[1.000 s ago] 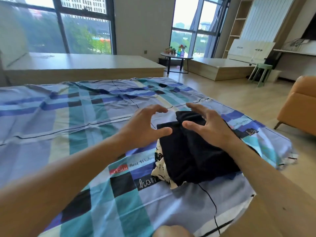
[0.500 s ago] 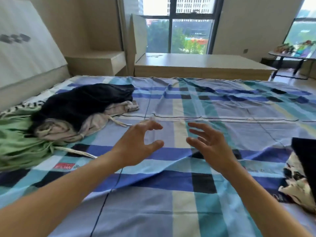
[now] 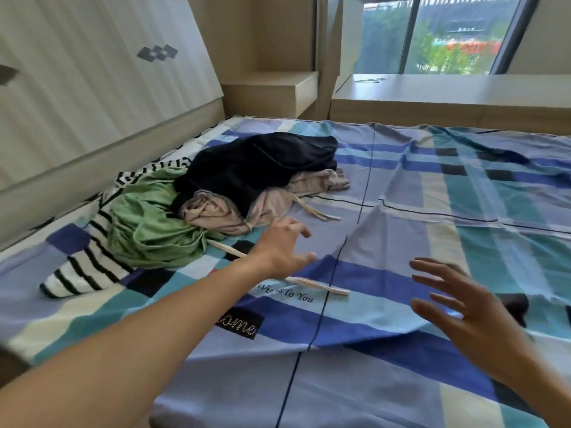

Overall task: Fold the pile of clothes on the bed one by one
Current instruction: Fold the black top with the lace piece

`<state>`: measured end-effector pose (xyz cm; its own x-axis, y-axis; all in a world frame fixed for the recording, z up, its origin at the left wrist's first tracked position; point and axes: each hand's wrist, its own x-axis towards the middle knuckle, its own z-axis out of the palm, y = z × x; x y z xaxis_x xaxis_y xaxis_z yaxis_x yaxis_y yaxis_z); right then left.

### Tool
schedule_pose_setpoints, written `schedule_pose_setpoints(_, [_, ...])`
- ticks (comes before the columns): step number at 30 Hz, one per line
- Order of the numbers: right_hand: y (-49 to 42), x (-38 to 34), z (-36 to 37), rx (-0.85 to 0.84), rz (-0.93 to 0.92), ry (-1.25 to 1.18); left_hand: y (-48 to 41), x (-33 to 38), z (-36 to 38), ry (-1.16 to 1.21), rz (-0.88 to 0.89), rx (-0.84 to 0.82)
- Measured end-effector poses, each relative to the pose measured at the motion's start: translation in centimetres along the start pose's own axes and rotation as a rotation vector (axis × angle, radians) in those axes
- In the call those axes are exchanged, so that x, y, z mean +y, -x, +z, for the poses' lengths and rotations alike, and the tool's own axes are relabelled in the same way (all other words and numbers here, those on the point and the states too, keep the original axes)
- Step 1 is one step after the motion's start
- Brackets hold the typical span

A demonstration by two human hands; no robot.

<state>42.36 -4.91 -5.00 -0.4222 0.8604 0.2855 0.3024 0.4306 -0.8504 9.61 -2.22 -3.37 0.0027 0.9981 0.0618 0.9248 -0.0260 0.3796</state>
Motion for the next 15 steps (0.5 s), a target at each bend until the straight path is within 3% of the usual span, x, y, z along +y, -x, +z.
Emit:
schedule_pose_setpoints(5, [0.0, 0.4, 0.3, 0.01, 0.017, -0.022, -3.8, -4.6, -1.0, -0.186, -0.241, 0.175])
schedule_pose_setpoints(10, [0.5, 0.5, 0.5, -0.019, 0.03, 0.047, -5.0, -9.4, -0.1, -0.255, -0.543, 0.018])
schedule_pose_setpoints(12, [0.7, 0.5, 0.5, -0.031, 0.033, 0.067, -4.9, -10.5, 0.7, -0.279, -0.563, -0.045])
schedule_pose_setpoints(15, [0.7, 0.3, 0.6, -0.057, 0.037, 0.088, -5.1, -10.9, 1.1, -0.282, -0.492, 0.083])
